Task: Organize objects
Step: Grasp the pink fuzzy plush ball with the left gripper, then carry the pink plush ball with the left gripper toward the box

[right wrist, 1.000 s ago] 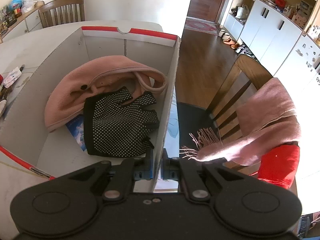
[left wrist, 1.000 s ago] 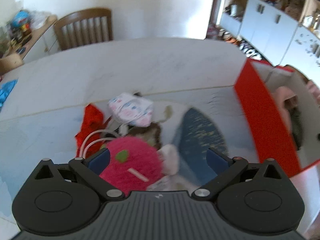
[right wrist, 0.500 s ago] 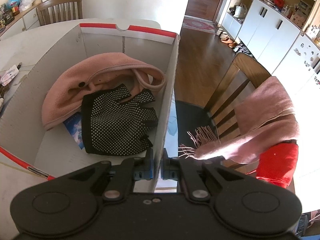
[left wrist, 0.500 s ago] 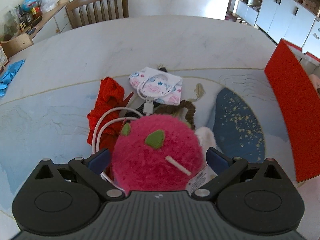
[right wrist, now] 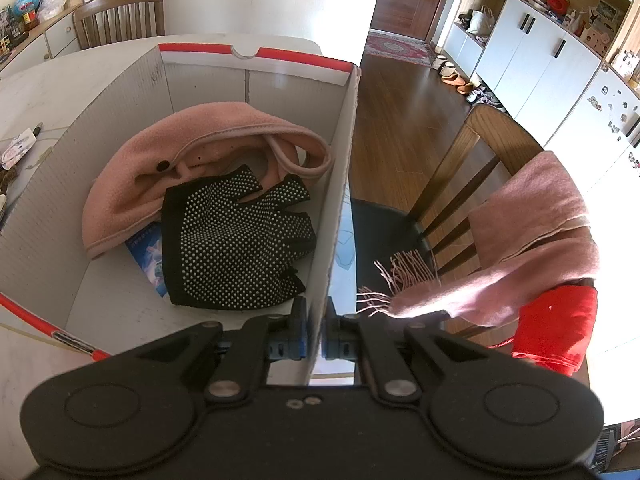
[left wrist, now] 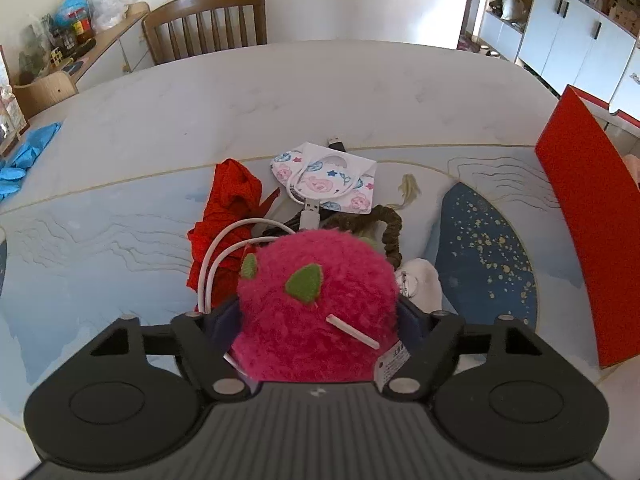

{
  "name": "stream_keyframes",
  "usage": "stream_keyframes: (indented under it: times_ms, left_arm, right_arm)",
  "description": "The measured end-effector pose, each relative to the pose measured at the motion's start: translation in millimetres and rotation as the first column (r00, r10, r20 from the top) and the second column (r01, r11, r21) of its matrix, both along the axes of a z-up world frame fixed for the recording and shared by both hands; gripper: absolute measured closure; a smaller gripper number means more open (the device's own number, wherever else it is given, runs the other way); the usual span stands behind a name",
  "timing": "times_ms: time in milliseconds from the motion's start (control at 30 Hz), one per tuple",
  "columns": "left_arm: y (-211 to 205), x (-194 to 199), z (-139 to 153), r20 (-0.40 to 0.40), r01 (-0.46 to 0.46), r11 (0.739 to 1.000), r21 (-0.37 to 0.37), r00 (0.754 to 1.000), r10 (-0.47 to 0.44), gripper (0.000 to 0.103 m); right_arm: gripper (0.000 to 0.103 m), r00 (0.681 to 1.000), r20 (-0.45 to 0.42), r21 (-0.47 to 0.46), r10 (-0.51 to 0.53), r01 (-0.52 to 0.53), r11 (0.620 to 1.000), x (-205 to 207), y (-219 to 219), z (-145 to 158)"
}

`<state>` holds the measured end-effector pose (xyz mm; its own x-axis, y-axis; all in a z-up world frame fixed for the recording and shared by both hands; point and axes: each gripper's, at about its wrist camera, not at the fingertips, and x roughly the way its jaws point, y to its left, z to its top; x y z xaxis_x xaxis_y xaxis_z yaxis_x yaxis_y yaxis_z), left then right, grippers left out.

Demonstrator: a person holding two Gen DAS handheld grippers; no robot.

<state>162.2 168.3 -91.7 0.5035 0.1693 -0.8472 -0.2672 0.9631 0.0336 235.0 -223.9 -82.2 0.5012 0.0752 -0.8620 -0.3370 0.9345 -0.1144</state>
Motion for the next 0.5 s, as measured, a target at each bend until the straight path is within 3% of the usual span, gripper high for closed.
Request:
stream_keyframes:
  times_ms: [500]
  left_arm:
    - [-45, -5, 78, 0.088, 0.152, 0.988, -0.011, 0.985, -0.151, 0.029]
  right_arm:
    - [0.098, 1.000, 0.001, 0.002, 0.003, -0.003, 1.000, 0, 0, -1]
